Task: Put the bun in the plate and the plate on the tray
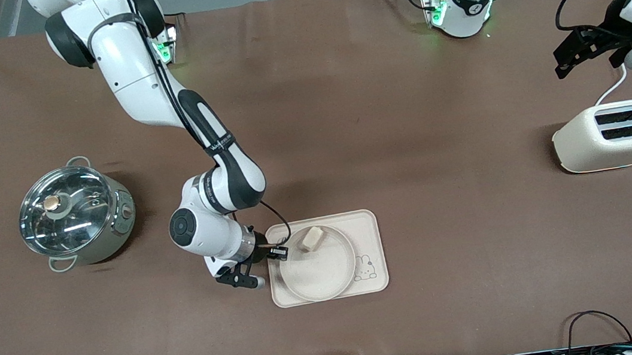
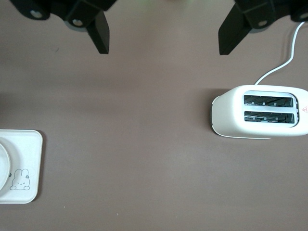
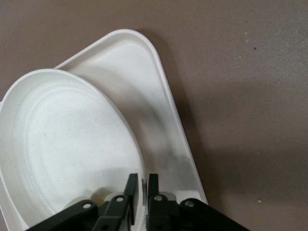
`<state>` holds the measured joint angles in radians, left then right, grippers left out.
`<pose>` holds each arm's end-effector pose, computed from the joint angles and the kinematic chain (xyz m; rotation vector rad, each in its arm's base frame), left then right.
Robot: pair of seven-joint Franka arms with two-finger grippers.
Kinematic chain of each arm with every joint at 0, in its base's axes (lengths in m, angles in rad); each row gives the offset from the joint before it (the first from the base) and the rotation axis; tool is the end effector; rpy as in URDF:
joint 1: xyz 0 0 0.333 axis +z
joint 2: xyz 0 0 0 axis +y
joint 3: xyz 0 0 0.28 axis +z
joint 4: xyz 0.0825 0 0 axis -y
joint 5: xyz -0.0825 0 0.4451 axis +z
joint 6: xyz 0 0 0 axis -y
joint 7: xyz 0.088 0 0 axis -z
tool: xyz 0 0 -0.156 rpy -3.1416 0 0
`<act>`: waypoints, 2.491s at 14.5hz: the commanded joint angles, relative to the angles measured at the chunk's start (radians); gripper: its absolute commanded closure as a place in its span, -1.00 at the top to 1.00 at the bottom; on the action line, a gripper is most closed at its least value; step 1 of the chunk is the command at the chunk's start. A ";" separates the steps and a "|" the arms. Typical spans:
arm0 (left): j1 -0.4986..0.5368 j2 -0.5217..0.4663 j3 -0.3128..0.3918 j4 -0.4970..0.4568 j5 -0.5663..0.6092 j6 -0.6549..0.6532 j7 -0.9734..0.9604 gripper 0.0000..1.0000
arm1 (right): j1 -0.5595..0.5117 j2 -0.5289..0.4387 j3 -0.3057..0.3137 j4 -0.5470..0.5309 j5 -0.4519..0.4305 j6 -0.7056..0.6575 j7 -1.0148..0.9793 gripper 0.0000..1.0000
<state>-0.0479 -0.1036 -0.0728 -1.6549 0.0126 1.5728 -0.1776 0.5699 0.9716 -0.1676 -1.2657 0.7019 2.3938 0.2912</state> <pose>0.5837 -0.0703 0.5570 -3.1233 -0.0895 -0.0375 0.7128 0.3579 0.0837 -2.6925 0.3845 -0.0425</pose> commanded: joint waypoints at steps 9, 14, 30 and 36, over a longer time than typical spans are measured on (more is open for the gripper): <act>-0.001 -0.002 0.002 0.009 0.001 -0.011 0.007 1.00 | -0.005 -0.138 -0.013 0.006 -0.019 -0.160 0.029 1.00; -0.003 -0.002 -0.001 0.006 0.000 -0.011 0.007 1.00 | -0.008 -0.246 -0.168 -0.004 -0.022 -0.375 0.005 1.00; -0.012 -0.008 -0.008 0.007 -0.010 -0.036 0.009 1.00 | -0.073 -0.803 -0.439 -0.009 -0.554 -1.094 -0.386 1.00; -0.010 -0.005 -0.022 0.023 -0.005 -0.037 0.010 1.00 | -0.603 -0.962 0.158 -0.194 -0.710 -1.014 -0.377 0.99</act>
<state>-0.0626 -0.1041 -0.0912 -1.6515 0.0126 1.5546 -0.1776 0.1122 0.1176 -0.1615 -1.2979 0.0185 1.3065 -0.0894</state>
